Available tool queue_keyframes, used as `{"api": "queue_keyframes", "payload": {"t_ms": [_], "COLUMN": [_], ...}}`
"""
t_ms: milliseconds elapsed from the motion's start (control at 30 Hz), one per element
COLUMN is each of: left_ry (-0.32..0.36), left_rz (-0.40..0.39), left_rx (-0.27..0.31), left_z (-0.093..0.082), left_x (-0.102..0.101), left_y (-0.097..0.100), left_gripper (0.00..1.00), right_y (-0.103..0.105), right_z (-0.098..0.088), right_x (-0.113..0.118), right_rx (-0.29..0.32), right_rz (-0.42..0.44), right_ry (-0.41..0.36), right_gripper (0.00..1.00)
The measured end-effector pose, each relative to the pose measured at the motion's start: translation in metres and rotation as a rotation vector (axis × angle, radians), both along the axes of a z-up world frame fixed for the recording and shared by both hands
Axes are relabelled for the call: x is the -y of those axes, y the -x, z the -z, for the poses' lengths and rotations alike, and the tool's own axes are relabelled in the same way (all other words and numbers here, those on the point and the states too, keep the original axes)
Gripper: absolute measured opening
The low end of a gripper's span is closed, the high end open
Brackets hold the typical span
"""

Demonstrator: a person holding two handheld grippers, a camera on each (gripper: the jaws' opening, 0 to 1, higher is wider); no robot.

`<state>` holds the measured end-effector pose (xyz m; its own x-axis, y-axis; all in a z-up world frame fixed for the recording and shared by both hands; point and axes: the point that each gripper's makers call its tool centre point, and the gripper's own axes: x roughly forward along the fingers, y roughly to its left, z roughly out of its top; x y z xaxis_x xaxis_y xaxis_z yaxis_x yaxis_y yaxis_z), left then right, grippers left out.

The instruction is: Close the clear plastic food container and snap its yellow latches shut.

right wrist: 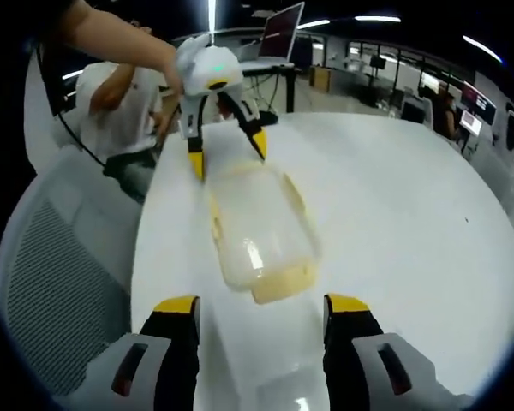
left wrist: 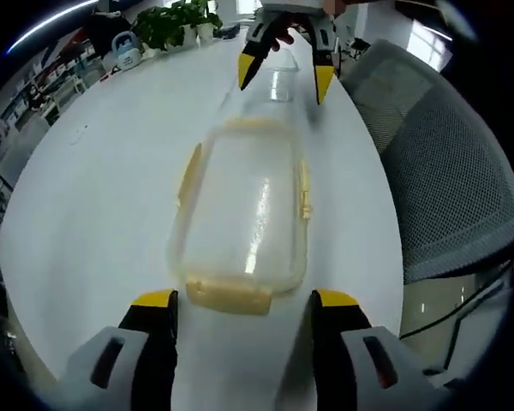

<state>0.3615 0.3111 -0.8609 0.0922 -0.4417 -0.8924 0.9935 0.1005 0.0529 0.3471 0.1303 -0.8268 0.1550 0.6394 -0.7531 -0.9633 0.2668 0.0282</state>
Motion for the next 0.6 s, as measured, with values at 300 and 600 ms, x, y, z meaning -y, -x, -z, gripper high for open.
{"api": "queue_keyframes", "payload": {"t_ms": [300, 600], "left_ry": [-0.014, -0.024], "left_rz": [0.029, 0.056], "left_rx": [-0.010, -0.032], "left_z": [0.003, 0.003], "left_x": [0.003, 0.006], "left_y": [-0.003, 0.000], "left_gripper": [0.62, 0.59], "right_y": [-0.008, -0.012], "right_z": [0.013, 0.020], "right_x": [-0.010, -0.010], "right_rx": [-0.009, 0.008], "right_rz": [-0.073, -0.144], "right_ry": [0.049, 0.096], "right_gripper": [0.56, 0.56]}}
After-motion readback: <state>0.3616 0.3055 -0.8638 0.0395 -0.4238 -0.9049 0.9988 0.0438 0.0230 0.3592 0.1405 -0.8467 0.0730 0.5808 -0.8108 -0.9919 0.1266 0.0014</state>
